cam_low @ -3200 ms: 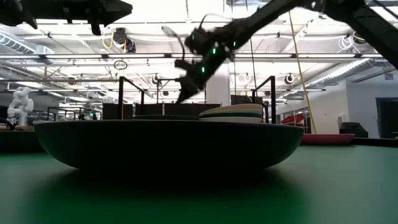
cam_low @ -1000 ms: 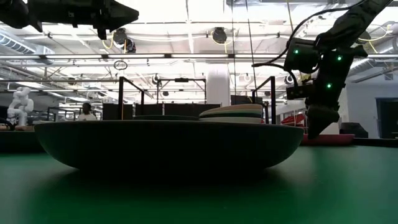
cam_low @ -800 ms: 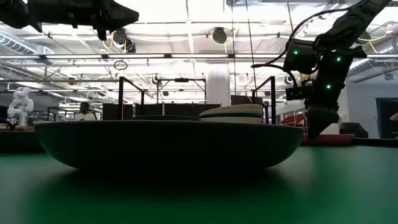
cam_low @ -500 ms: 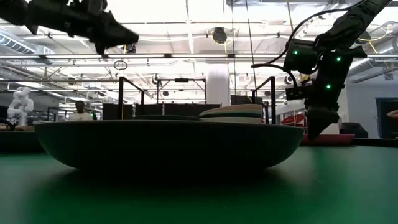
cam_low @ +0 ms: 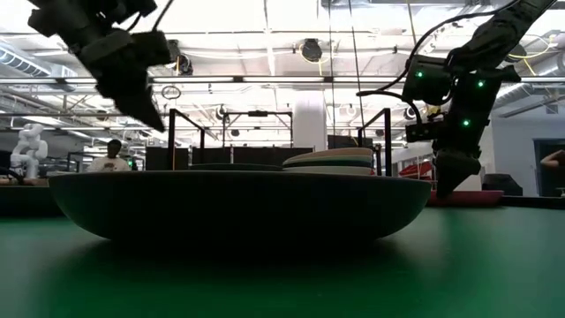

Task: Place and stack plates onto a shelf
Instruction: Stack the top black plate on top of the black plate

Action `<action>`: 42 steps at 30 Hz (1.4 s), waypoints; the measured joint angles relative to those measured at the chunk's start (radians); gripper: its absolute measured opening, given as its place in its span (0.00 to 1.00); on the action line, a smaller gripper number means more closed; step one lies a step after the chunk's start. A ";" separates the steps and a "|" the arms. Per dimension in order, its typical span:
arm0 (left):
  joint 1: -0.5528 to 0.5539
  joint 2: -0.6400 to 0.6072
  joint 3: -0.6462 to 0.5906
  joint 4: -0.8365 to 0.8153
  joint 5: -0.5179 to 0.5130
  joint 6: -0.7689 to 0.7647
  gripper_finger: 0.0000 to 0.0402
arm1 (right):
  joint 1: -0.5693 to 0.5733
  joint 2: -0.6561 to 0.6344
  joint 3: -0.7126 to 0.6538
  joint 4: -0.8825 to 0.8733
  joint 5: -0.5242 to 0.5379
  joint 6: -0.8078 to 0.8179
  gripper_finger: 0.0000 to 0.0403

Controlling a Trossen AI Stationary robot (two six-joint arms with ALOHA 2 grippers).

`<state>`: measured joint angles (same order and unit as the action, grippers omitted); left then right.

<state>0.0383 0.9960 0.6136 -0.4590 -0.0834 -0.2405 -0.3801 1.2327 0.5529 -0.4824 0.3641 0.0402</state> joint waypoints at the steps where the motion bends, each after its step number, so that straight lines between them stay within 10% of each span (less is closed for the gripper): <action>1: -0.016 0.019 0.000 -0.016 0.001 -0.032 0.20 | 0.000 0.000 0.000 0.000 -0.001 0.000 0.39; 19: -0.351 0.249 0.040 -0.125 -0.004 -0.390 0.20 | 0.000 0.000 0.000 0.001 -0.003 -0.015 0.39; 42: -0.367 0.486 0.144 -0.242 0.016 -0.481 0.20 | 0.000 0.000 0.000 0.008 -0.003 -0.026 0.39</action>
<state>-0.3292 1.4818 0.7574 -0.7011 -0.0678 -0.7220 -0.3798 1.2324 0.5529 -0.4742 0.3611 0.0147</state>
